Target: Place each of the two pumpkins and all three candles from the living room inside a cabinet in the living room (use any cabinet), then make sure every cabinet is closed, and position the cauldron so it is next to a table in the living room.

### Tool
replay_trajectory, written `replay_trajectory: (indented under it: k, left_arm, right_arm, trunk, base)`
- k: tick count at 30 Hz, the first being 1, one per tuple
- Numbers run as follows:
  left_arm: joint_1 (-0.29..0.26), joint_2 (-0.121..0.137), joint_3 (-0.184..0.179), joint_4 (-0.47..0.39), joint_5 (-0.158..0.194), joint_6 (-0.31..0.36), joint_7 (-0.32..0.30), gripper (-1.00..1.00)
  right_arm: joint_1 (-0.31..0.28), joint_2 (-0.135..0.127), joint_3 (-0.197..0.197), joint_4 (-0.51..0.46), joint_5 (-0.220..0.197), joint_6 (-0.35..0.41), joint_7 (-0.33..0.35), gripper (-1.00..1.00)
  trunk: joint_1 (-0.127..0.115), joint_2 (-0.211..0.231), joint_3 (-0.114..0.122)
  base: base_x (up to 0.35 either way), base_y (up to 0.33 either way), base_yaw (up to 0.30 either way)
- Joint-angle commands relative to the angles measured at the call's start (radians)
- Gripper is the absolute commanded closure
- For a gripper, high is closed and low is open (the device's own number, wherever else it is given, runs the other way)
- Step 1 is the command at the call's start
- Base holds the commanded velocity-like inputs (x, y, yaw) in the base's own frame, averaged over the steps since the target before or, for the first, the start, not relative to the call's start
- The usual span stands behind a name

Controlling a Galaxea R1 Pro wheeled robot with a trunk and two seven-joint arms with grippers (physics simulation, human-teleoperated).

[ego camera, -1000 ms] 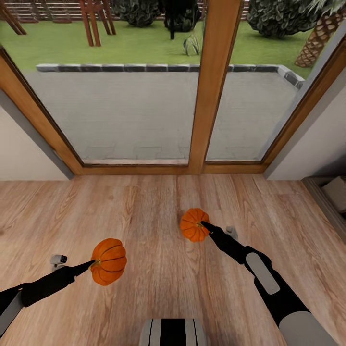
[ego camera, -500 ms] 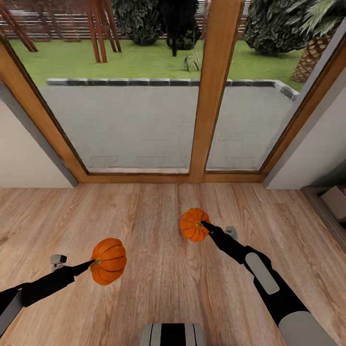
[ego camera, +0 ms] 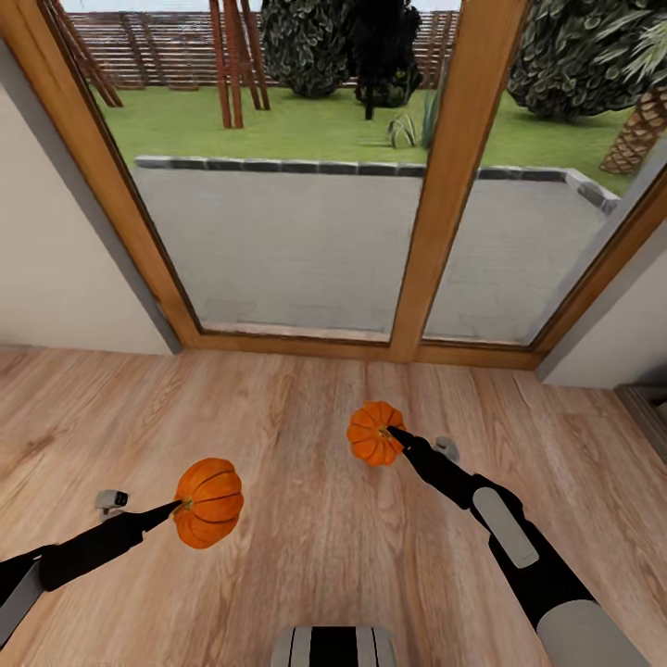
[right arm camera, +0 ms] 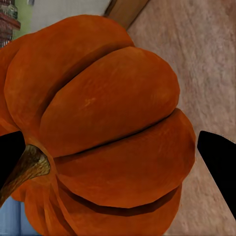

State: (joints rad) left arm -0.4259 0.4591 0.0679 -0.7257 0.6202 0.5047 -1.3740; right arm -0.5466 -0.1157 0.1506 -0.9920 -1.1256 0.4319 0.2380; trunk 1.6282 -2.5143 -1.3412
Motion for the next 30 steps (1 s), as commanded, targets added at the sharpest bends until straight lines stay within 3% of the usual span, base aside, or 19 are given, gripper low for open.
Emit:
replay_trajectory:
  k: [1, 18, 30]
  left_arm:
    - [-0.001, 0.000, 0.000, 0.000, 0.002, 0.009, -0.002, 1.00]
    - [-0.001, 0.000, -0.002, 0.000, 0.001, 0.009, -0.002, 1.00]
    - [-0.001, 0.000, -0.003, 0.000, 0.000, 0.009, 0.001, 1.00]
  right_arm:
    - [0.000, -0.001, 0.002, 0.000, -0.005, 0.002, 0.000, 1.00]
    - [0.000, -0.001, 0.003, 0.001, -0.003, 0.002, -0.009, 1.00]
    - [0.000, -0.002, 0.002, 0.000, -0.004, 0.002, -0.008, 1.00]
  trunk:
    - [0.000, 0.000, 0.001]
    - [0.000, 0.000, 0.021]
    - [0.000, 0.000, 0.031]
  base:
    - [0.000, 0.000, 0.208]
    - [-0.008, 0.000, 0.208]
    - [-0.289, 0.000, 0.133]
